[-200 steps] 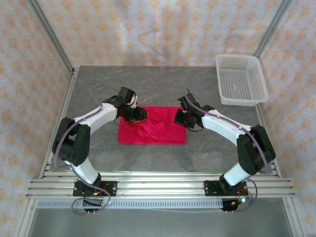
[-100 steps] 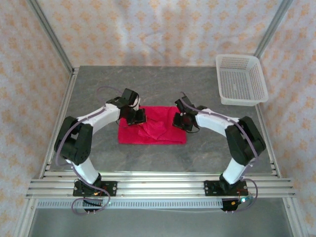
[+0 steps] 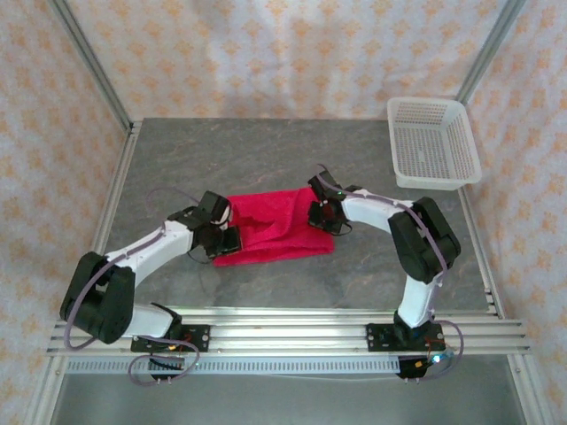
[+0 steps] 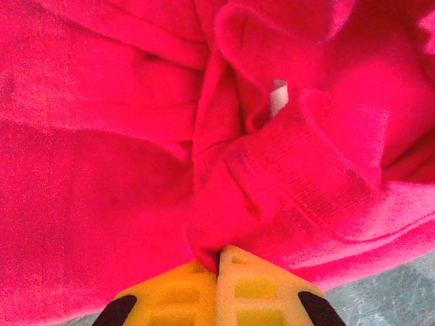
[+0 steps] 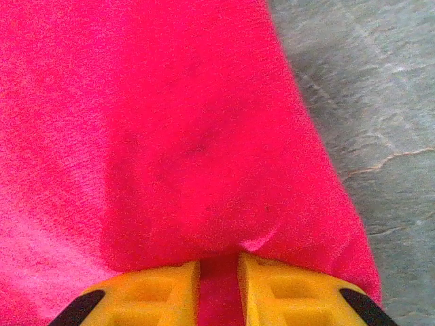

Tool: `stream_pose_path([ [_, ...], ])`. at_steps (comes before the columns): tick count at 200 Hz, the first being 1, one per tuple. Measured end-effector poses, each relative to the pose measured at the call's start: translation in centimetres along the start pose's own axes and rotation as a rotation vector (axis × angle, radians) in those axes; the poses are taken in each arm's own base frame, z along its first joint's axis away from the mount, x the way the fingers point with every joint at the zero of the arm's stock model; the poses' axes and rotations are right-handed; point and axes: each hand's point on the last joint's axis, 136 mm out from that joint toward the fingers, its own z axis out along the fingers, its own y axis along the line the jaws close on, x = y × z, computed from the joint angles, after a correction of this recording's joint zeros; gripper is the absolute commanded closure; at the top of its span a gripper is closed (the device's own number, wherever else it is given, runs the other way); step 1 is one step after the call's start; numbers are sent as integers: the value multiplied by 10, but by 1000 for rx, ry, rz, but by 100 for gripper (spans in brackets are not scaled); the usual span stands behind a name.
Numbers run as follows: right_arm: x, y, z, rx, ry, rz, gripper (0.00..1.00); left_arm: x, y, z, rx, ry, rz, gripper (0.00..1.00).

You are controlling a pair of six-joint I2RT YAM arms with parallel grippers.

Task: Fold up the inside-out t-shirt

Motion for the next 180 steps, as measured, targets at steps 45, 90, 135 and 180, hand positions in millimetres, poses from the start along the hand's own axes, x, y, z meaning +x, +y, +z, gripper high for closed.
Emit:
stream_pose_path([
  [45,-4,5,2,-4,2,1,76,0,22,-19,-138,-25,-16,43],
  [90,-4,5,2,-3,2,0,76,-65,-20,-54,-43,-183,-19,48],
  [135,-4,5,2,-5,4,1,76,-82,-19,-8,-44,-93,-60,55],
  [180,-2,6,2,-9,9,-3,76,-98,-18,18,-47,-56,-96,68],
])
